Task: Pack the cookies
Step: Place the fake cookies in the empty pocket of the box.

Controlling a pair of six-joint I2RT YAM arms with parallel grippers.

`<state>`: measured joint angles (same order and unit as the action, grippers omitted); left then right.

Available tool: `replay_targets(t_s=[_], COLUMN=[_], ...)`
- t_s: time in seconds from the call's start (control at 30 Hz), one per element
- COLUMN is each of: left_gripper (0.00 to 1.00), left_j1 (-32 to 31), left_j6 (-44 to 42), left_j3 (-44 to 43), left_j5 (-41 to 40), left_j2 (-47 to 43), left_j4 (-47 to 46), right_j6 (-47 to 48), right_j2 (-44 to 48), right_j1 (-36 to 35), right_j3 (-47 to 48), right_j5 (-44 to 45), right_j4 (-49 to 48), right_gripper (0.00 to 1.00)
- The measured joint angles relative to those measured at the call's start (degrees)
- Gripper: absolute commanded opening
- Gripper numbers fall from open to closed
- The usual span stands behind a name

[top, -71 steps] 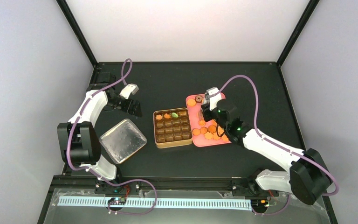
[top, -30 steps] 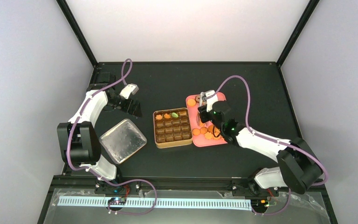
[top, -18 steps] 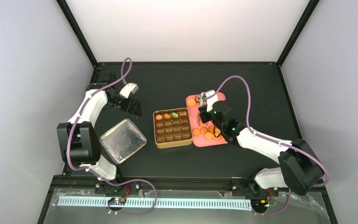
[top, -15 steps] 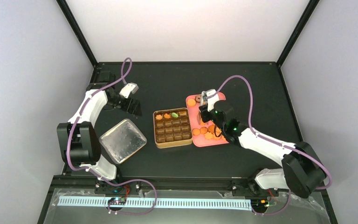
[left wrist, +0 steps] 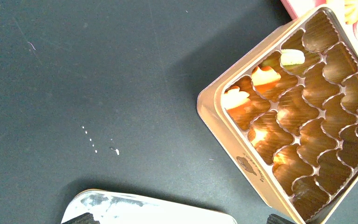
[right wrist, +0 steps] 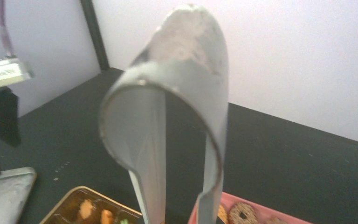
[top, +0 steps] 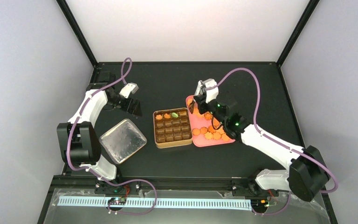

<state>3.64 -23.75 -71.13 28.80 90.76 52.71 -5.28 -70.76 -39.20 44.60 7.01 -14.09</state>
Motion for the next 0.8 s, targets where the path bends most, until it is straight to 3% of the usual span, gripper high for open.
replay_targets(t_s=[0.47, 0.8], left_gripper=[0.97, 0.97], left_j1=[0.0, 0.0], left_j6=[0.0, 0.0], left_j3=[0.0, 0.0], left_j5=[0.0, 0.0], left_j2=[0.0, 0.0], left_j4=[0.0, 0.0], right_j6=[0.0, -0.2], right_j2=[-14.4, -16.9], right_j1=[-2.4, -2.4], right_j3=[10.8, 12.0], right_j5=[-5.8, -5.9], right_j4=[-0.7, -0.5], right_gripper=[0.28, 0.36])
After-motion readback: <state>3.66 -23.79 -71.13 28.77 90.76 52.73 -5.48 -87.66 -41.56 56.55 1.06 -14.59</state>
